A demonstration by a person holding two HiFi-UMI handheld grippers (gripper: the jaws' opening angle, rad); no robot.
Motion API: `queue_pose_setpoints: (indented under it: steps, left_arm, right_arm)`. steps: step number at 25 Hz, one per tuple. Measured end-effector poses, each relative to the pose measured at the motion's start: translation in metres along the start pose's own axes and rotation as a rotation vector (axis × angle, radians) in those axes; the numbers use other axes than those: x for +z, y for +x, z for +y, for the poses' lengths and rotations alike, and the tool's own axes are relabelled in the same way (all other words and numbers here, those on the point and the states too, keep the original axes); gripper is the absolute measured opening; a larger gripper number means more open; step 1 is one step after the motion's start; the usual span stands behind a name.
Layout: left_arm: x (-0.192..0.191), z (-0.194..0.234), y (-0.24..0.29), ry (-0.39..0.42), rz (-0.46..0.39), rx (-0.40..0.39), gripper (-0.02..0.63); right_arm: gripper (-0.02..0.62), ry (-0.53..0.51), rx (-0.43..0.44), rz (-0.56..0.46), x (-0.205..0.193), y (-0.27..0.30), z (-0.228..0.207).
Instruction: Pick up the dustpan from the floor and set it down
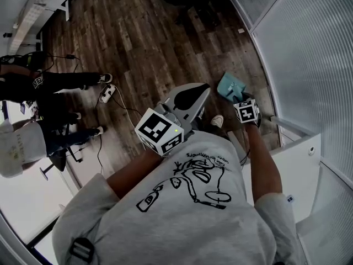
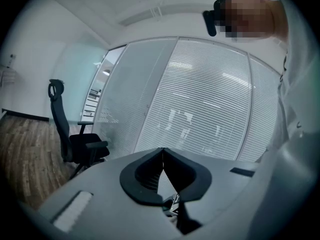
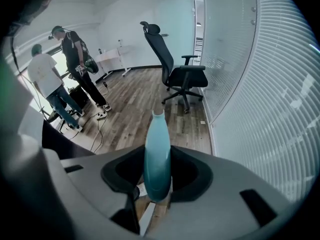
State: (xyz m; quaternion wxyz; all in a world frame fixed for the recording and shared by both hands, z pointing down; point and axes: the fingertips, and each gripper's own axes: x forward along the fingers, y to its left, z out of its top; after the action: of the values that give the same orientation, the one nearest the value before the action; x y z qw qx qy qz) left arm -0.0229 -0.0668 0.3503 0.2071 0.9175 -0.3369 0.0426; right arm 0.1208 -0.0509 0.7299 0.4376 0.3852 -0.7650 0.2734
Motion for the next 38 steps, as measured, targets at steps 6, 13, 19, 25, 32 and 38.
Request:
queue_pose_setpoints:
  steps: [6,13,19,25,32,38]
  left_arm:
    - [-0.006,0.003,-0.005,-0.004,0.018,0.005,0.002]
    - [-0.01,0.008,-0.01,-0.01,0.037,0.013,0.003]
    - [-0.023,0.008,-0.014,-0.018,0.06,0.012,0.003]
    - [-0.033,0.009,-0.017,-0.027,0.072,0.006,0.003]
    - [-0.042,0.009,-0.023,-0.036,0.09,-0.002,0.003]
    - [-0.051,0.008,-0.029,-0.04,0.106,-0.009,0.003]
  right_arm:
    - [0.127,-0.004,0.015,0.024,-0.005,0.008,0.009]
    - [0.127,0.048,0.033,0.018,-0.01,0.012,0.018]
    - [0.127,0.065,0.048,0.031,-0.033,0.015,0.034]
    - [0.127,0.084,0.054,0.04,-0.051,0.019,0.048]
    - [0.127,0.093,0.066,0.059,-0.066,0.021,0.067]
    - [0.127,0.118,0.083,0.072,-0.075,0.023,0.083]
